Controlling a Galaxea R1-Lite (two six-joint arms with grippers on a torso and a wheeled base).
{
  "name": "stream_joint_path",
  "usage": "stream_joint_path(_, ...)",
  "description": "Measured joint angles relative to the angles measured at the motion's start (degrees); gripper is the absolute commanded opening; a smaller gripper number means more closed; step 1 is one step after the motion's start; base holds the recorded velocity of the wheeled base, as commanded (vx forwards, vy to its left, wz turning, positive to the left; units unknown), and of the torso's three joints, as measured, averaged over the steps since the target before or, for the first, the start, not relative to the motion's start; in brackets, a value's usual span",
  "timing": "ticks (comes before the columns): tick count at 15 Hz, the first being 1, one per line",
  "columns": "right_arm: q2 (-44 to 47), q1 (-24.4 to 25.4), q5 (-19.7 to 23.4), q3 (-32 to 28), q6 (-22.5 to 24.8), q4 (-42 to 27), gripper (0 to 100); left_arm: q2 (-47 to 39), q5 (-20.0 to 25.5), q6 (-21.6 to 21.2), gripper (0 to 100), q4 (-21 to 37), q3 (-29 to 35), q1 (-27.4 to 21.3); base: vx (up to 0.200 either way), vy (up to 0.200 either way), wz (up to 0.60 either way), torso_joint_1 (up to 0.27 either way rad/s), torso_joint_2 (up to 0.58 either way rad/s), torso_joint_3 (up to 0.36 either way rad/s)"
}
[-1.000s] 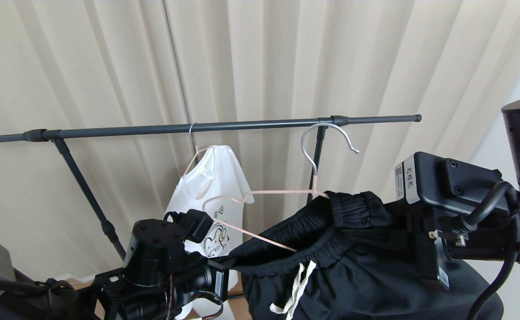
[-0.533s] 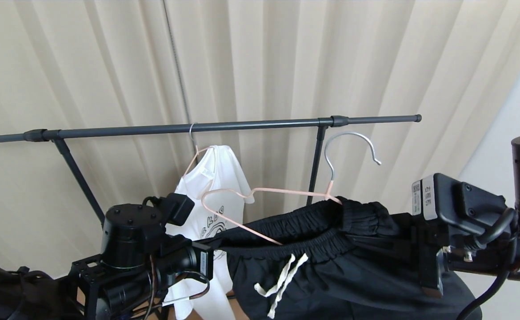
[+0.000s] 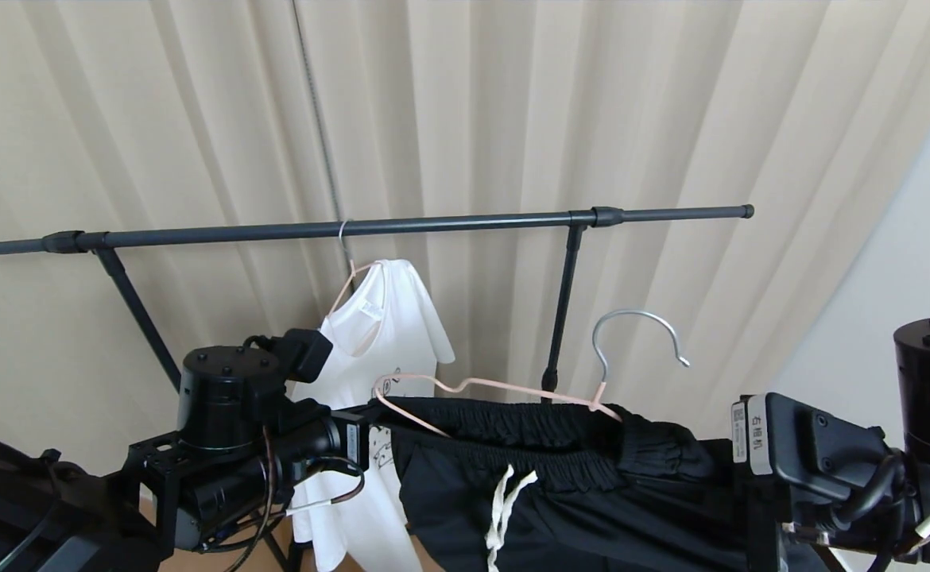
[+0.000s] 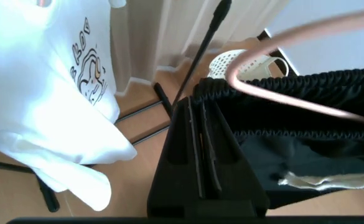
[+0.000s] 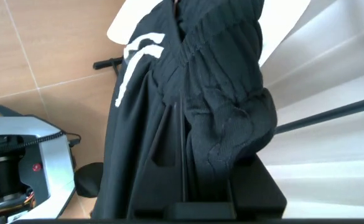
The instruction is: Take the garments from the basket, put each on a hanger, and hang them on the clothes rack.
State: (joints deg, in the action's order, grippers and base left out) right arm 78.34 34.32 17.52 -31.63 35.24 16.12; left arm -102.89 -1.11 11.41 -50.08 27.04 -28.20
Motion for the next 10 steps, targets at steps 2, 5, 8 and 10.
stream_joint_path(2, 1.01, 0.0, -0.22, 0.57, 0.2, 0.0, 0, -0.04, -0.04, 0.0, 0, 0.0, 0.27, 0.61, 0.0, 0.0, 0.0, 0.0, 0.0, 0.0)
stream_joint_path(5, 3.28, 0.02, -0.45, 0.99, 1.79, -0.05, 0, 0.4, -0.23, 0.0, 0, 0.02, 0.38, 0.83, 0.0, 0.0, 0.0, 0.0, 0.0, 0.0)
stream_joint_path(8, 5.53, -0.06, -0.66, 1.1, 2.19, 0.05, 0, 1.43, -0.23, -0.44, 0, 0.07, 0.2, 0.89, 0.0, 0.0, 0.0, 0.0, 0.0, 0.0)
stream_joint_path(10, 6.36, -0.59, -0.66, 1.07, 2.26, 0.0, 0, 2.01, -0.26, -0.68, 0, 0.1, 0.09, 0.89, 0.0, 0.0, 0.0, 0.0, 0.0, 0.0)
